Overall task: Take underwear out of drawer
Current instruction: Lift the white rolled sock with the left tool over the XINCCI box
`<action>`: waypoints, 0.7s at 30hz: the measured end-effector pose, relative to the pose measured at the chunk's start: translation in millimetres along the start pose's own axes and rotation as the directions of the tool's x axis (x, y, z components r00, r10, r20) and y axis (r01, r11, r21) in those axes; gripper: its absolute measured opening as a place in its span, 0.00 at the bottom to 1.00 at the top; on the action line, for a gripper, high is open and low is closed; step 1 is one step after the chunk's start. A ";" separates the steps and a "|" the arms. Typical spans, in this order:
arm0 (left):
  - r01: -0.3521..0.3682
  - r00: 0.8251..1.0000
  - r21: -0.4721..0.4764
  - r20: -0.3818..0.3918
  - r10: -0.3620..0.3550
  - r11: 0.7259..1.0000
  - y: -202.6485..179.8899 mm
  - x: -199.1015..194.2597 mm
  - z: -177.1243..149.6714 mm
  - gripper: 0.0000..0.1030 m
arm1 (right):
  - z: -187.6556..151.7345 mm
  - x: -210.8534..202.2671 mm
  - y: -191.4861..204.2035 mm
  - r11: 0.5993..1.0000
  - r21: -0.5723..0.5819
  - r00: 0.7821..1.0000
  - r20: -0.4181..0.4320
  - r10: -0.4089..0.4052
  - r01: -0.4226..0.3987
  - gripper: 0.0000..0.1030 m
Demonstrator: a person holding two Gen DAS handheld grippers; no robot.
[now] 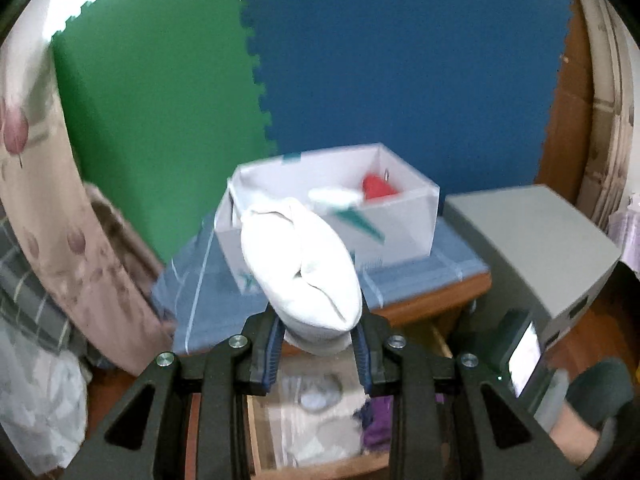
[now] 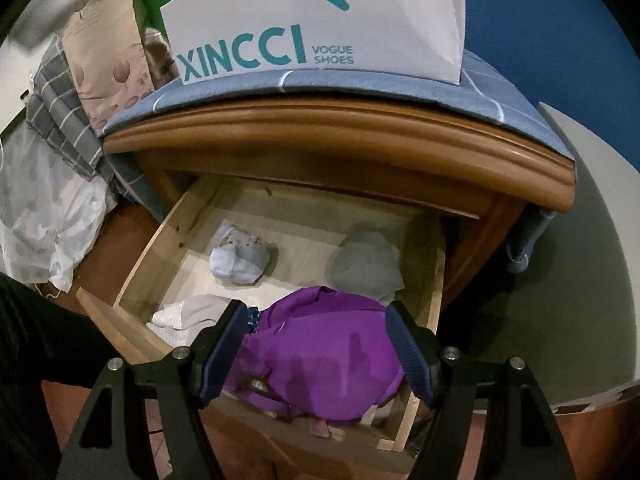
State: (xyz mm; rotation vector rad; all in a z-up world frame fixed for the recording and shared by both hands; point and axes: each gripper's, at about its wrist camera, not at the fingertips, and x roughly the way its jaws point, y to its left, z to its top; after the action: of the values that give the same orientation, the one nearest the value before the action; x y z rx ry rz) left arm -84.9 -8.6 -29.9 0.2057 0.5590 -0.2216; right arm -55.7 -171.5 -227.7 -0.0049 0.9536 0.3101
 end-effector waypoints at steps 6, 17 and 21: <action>0.005 0.999 -0.029 0.044 -0.004 1.000 4.9 -10.0 30.2 0.26 | -0.6 0.5 -2.5 1.000 0.015 1.000 -0.007 0.009 -0.009 0.71; -0.002 0.993 -0.050 0.117 0.008 0.999 19.1 -22.3 82.4 0.27 | -3.0 1.5 0.4 1.000 0.014 1.000 -0.012 0.019 -0.018 0.71; 0.010 0.993 -0.087 0.121 0.001 0.996 29.4 -16.5 103.1 0.27 | -3.5 3.1 1.4 1.000 0.012 1.000 -0.020 0.020 -0.020 0.71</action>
State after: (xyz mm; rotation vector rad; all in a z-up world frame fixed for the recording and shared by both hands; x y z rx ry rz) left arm -39.3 -4.0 68.4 0.1055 0.4483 -0.2123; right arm -57.2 -169.8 -232.0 0.0123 0.9754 0.3238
